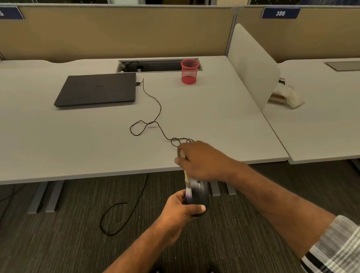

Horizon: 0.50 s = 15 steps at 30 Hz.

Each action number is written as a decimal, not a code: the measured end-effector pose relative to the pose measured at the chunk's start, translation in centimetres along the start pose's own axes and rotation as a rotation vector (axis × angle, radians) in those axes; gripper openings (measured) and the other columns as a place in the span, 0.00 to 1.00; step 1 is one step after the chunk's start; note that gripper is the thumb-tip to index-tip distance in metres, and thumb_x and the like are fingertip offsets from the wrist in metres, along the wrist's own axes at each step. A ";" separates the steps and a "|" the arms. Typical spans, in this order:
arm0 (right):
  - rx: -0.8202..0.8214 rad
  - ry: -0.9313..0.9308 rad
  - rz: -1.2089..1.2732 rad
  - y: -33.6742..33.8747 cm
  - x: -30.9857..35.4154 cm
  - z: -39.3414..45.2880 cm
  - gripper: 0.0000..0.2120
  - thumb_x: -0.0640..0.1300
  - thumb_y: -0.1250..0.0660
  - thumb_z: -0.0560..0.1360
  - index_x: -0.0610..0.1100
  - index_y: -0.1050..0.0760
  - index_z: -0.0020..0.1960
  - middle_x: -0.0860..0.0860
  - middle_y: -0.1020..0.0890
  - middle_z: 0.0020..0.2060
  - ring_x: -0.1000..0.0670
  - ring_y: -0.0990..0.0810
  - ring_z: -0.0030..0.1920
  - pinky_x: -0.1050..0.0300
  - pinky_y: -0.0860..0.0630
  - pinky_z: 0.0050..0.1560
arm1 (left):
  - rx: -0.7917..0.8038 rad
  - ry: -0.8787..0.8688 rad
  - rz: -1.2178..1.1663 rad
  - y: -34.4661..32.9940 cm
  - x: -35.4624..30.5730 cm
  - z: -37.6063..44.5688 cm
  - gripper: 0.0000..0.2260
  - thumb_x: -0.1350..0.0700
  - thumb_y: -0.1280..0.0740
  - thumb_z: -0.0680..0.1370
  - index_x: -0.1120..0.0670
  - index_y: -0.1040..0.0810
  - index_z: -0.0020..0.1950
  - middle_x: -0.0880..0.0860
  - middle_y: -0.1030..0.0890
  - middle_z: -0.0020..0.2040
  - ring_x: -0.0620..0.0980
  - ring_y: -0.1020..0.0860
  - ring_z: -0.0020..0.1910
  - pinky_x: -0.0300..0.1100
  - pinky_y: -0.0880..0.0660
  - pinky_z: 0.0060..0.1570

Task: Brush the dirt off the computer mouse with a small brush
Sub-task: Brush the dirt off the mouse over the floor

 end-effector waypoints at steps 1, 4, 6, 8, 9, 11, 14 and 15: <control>0.002 0.000 -0.052 -0.4 0.1 0.1 0.09 0.50 0.42 0.81 0.48 0.31 0.44 0.53 0.26 0.36 0.49 0.26 0.41 0.55 0.34 0.41 | -0.003 0.002 0.008 0.0 0.0 0.0 0.22 0.68 0.25 0.73 0.55 0.19 0.65 0.55 0.14 0.61 0.53 0.14 0.58 0.45 0.18 0.55; -0.122 0.007 -0.127 0.1 -0.1 0.4 0.07 0.50 0.42 0.82 0.47 0.30 0.49 0.52 0.26 0.37 0.49 0.26 0.39 0.54 0.34 0.39 | -0.011 0.013 0.022 -0.1 0.0 0.1 0.24 0.67 0.24 0.72 0.54 0.21 0.67 0.55 0.15 0.63 0.52 0.15 0.59 0.44 0.18 0.55; -0.189 0.016 -0.171 0.7 -0.3 0.6 0.08 0.50 0.43 0.83 0.46 0.29 0.52 0.50 0.23 0.37 0.48 0.23 0.38 0.52 0.27 0.37 | -0.010 0.012 0.034 -0.2 0.0 0.1 0.24 0.67 0.24 0.71 0.54 0.21 0.66 0.54 0.15 0.61 0.51 0.14 0.57 0.42 0.18 0.53; -0.227 0.013 -0.142 1.4 -0.7 0.6 0.08 0.50 0.43 0.83 0.46 0.30 0.53 0.48 0.19 0.38 0.46 0.21 0.38 0.51 0.24 0.39 | -0.016 0.008 0.034 0.0 -0.1 0.1 0.24 0.67 0.23 0.71 0.54 0.21 0.65 0.54 0.14 0.60 0.51 0.14 0.57 0.43 0.17 0.53; -0.241 0.007 -0.090 1.7 -0.9 0.5 0.08 0.50 0.43 0.82 0.46 0.30 0.52 0.48 0.18 0.38 0.48 0.21 0.37 0.52 0.24 0.38 | -0.018 0.005 0.032 0.2 -0.1 0.1 0.24 0.67 0.23 0.71 0.54 0.21 0.66 0.54 0.14 0.61 0.52 0.14 0.57 0.44 0.17 0.55; -0.258 -0.005 0.030 2.4 -1.4 0.3 0.07 0.50 0.41 0.82 0.47 0.29 0.49 0.52 0.18 0.35 0.56 0.22 0.34 0.56 0.29 0.35 | -0.020 0.003 0.032 0.4 -0.1 0.1 0.25 0.67 0.23 0.71 0.55 0.22 0.67 0.56 0.15 0.62 0.53 0.15 0.59 0.48 0.18 0.59; -0.170 -0.017 0.145 3.1 -1.9 -0.3 0.08 0.50 0.39 0.81 0.49 0.27 0.46 0.53 0.19 0.34 0.55 0.20 0.34 0.57 0.26 0.36 | -0.023 -0.002 0.025 0.7 -0.1 0.2 0.25 0.67 0.24 0.71 0.56 0.22 0.67 0.57 0.15 0.63 0.55 0.16 0.60 0.50 0.19 0.60; -0.087 -0.022 0.184 2.9 -2.1 -0.6 0.08 0.50 0.38 0.81 0.50 0.27 0.45 0.52 0.18 0.34 0.56 0.19 0.32 0.59 0.26 0.35 | -0.019 -0.005 0.013 0.7 -0.1 0.2 0.24 0.67 0.25 0.72 0.57 0.21 0.67 0.57 0.16 0.63 0.56 0.16 0.61 0.50 0.19 0.61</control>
Point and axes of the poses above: each hand's wrist, its own z-axis towards the middle knuckle, its own y-axis out of the back of the hand, x = y × z, the point moved 6 cm from there along z, towards the middle knuckle
